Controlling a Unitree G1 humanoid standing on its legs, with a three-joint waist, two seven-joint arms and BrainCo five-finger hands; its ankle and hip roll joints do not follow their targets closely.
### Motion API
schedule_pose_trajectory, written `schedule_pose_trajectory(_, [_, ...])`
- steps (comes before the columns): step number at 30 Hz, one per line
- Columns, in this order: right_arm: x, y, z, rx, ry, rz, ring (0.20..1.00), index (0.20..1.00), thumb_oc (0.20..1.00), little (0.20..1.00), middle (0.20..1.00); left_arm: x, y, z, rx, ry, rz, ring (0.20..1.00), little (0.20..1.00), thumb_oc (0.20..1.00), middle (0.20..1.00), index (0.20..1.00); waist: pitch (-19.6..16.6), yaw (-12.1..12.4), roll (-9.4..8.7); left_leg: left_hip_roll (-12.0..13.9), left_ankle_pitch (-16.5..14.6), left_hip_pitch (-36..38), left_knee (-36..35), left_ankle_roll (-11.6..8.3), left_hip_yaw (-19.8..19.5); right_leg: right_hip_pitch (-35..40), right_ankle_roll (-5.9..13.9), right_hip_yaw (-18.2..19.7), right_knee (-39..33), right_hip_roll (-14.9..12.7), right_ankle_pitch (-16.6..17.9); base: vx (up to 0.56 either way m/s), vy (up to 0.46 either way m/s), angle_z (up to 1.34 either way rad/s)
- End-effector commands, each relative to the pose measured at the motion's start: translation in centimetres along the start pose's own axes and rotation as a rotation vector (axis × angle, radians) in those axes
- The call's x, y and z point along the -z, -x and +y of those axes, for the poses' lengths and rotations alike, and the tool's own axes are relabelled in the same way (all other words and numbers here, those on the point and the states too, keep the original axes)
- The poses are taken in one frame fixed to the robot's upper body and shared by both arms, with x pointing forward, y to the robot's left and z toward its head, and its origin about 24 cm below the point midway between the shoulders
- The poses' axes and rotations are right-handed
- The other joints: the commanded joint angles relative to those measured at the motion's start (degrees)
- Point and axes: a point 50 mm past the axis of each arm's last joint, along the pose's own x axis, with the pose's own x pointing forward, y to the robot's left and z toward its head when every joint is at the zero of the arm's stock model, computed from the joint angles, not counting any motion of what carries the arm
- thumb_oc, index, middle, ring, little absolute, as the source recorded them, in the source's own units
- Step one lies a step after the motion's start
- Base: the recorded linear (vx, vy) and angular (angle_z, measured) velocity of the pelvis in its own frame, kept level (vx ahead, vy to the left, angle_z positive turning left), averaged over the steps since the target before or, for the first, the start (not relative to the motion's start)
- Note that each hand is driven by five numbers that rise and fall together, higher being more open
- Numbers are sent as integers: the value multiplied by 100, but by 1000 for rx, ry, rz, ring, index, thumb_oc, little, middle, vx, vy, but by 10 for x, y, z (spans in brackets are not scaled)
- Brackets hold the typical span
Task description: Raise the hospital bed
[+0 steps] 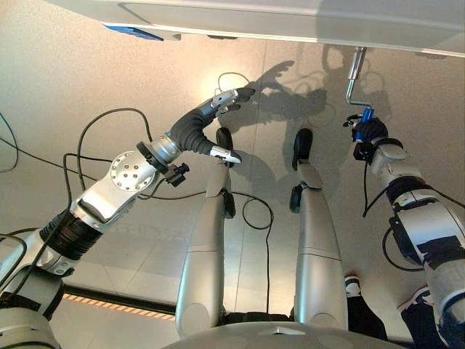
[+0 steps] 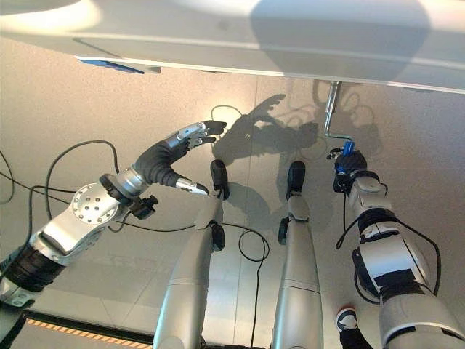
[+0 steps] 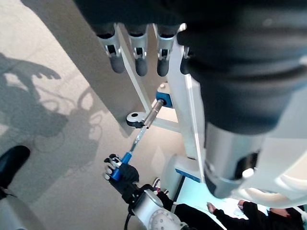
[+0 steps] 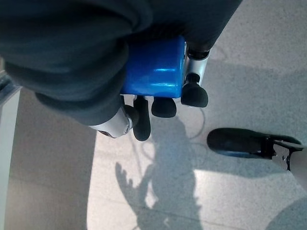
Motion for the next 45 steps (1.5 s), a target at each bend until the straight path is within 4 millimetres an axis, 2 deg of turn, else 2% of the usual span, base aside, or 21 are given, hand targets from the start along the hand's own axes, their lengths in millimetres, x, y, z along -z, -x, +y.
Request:
schedule_pose_trajectory(1, [6, 34, -119, 403, -17, 1, 200, 200, 200, 200, 200, -16, 2, -7, -8, 52, -113, 1000, 1000, 1000, 1000, 1000, -113, -267, 214, 5, -979, 179, 938, -90, 93, 333, 387, -132, -546, 190, 388, 1, -2, 4])
schedule_pose_trajectory(4, [-1, 33, -111, 377, -72, -101, 200, 200, 200, 200, 200, -16, 5, -5, -32, 52, -114, 1000, 1000, 1000, 1000, 1000, -113, -331, 155, 17, -975, 186, 934, -93, 101, 341, 391, -130, -539, 205, 382, 1, -2, 2])
schedule_pose_trajectory(6, [-17, 39, -80, 243, -176, -331, 200, 200, 200, 200, 200, -15, 12, -2, -83, 51, -113, 1000, 1000, 1000, 1000, 1000, -113, -453, 56, 24, -961, 172, 925, -96, 102, 323, 401, -119, -552, 219, 388, 0, 0, 0])
schedule_pose_trajectory(7, [-17, 39, -80, 244, -176, -330, 200, 200, 200, 200, 200, -15, 12, -2, -82, 51, -112, 1000, 1000, 1000, 1000, 1000, -113, -449, 53, 24, -962, 176, 924, -96, 102, 327, 401, -119, -552, 219, 387, 0, 0, 0])
schedule_pose_trajectory(8, [-28, 51, -62, 146, -222, -459, 200, 200, 200, 200, 200, -14, 17, 2, -117, 46, -108, 1000, 1000, 1000, 1000, 1000, -113, -520, 3, 27, -953, 171, 898, -99, 100, 311, 409, -104, -565, 230, 392, 4, 2, -4])
schedule_pose_trajectory(9, [-28, 52, -62, 148, -222, -457, 200, 200, 200, 200, 200, -14, 17, 2, -116, 46, -107, 1000, 1000, 1000, 1000, 1000, -113, -514, 0, 27, -953, 179, 896, -99, 101, 318, 410, -104, -566, 230, 391, 4, -1, -7])
schedule_pose_trajectory(10, [-44, 80, -48, 48, -321, -667, 200, 200, 200, 200, 200, -12, 25, 7, -149, 17, -90, 1000, 1000, 1000, 1000, 1000, -113, -607, -58, 21, -966, 165, 892, -88, 94, 306, 423, -107, -556, 224, 390, 2, -1, -6])
schedule_pose_trajectory(13, [-65, 115, -29, -116, -411, -871, 200, 200, 200, 200, 200, -13, 34, 10, -168, 9, -78, 1000, 1000, 1000, 1000, 1000, -113, -692, -138, 33, -976, 143, 909, -87, 113, 283, 427, -82, -534, 234, 392, 1, 11, -8])
schedule_pose_trajectory(15, [-67, 122, -23, -167, -424, -896, 200, 200, 200, 200, 200, -13, 36, 11, -172, 7, -78, 1000, 1000, 1000, 1000, 1000, -113, -719, -167, 32, -975, 145, 901, -85, 117, 292, 428, -78, -550, 237, 402, -3, 9, -5])
schedule_pose_trajectory(17, [-81, 148, 1, -394, -396, -974, 200, 200, 200, 200, 200, -17, 43, 13, -174, -16, -73, 1000, 1000, 1000, 1000, 1000, -113, -752, -222, 39, -965, 124, 904, -96, 135, 282, 440, -73, -578, 240, 431, 0, 0, 0])
schedule_pose_trajectory(22, [-94, 168, 26, -633, -350, -999, 200, 200, 200, 200, 200, -20, 51, 14, -162, -15, -67, 1000, 1000, 1000, 1000, 1000, -113, -758, -289, 53, -950, 149, 895, -107, 142, 329, 449, -93, -590, 235, 450, 0, 0, 0])
schedule_pose_trajectory(23, [-94, 168, 27, -634, -350, -998, 200, 200, 200, 200, 200, -20, 51, 14, -163, -15, -67, 1000, 1000, 1000, 1000, 1000, -113, -762, -291, 52, -950, 150, 895, -107, 142, 329, 449, -93, -590, 235, 450, 0, 0, 0])
schedule_pose_trajectory(26, [-93, 172, 51, -806, -368, -943, 200, 200, 200, 200, 200, -22, 51, 14, -144, -18, -72, 1000, 1000, 1000, 1000, 1000, -113, -726, -312, 64, -938, 151, 898, -108, 145, 341, 450, -107, -599, 218, 481, 0, 0, 0])
schedule_pose_trajectory(29, [-91, 170, 62, -844, -323, -916, 200, 200, 200, 200, 200, -22, 51, 13, -145, -20, -74, 1000, 1000, 1000, 1000, 1000, -113, -696, -312, 61, -932, 143, 901, -105, 136, 337, 448, -113, -598, 213, 490, 0, 0, 0])
schedule_pose_trajectory(30, [-90, 167, 67, -859, -327, -894, 200, 200, 200, 200, 200, -23, 50, 13, -136, -20, -83, 1000, 1000, 1000, 1000, 1000, -113, -683, -315, 61, -930, 145, 898, -104, 137, 342, 446, -115, -602, 210, 491, 0, 0, 0])
schedule_pose_trajectory(33, [-76, 152, 106, -953, -303, -762, 200, 200, 200, 200, 200, -25, 41, 7, -107, 17, -121, 1000, 1000, 1000, 1000, 1000, -113, -560, -270, 62, -905, 116, 912, -102, 126, 337, 433, -123, -610, 204, 509, 0, 0, 0])
schedule_pose_trajectory(34, [-76, 152, 106, -954, -303, -763, 200, 200, 200, 200, 200, -25, 41, 8, -107, 17, -121, 1000, 1000, 1000, 1000, 1000, -113, -563, -271, 63, -906, 113, 913, -102, 126, 334, 433, -123, -610, 204, 509, 0, 0, 0])
schedule_pose_trajectory(36, [-70, 145, 131, -1007, -226, -702, 200, 200, 200, 200, 200, -27, 34, 4, -98, 48, -156, 1000, 1000, 1000, 1000, 1000, -113, -474, -230, 62, -887, 111, 894, -102, 115, 340, 419, -142, -627, 189, 509, 0, 0, 0])
schedule_pose_trajectory(37, [-70, 145, 131, -1008, -226, -702, 200, 200, 200, 200, 200, -27, 34, 4, -99, 47, -156, 1000, 1000, 1000, 1000, 1000, -113, -478, -230, 62, -887, 108, 894, -102, 114, 338, 419, -143, -627, 189, 509, 0, 0, 0])
schedule_pose_trajectory(40, [-57, 128, 162, -1018, -142, -598, 200, 200, 200, 200, 200, -29, 23, -1, -90, 76, -195, 1000, 1000, 1000, 1000, 1000, -113, -374, -184, 63, -875, 105, 892, -103, 97, 339, 405, -157, -629, 176, 515, 0, 0, 0])
schedule_pose_trajectory(45, [-46, 107, 183, -976, 11, -525, 200, 200, 200, 200, 200, -27, 16, -2, -100, 75, -198, 1000, 1000, 1000, 1000, 1000, -113, -285, -117, 57, -876, 106, 915, -107, 63, 344, 391, -181, -607, 173, 493, 2, -2, -1])
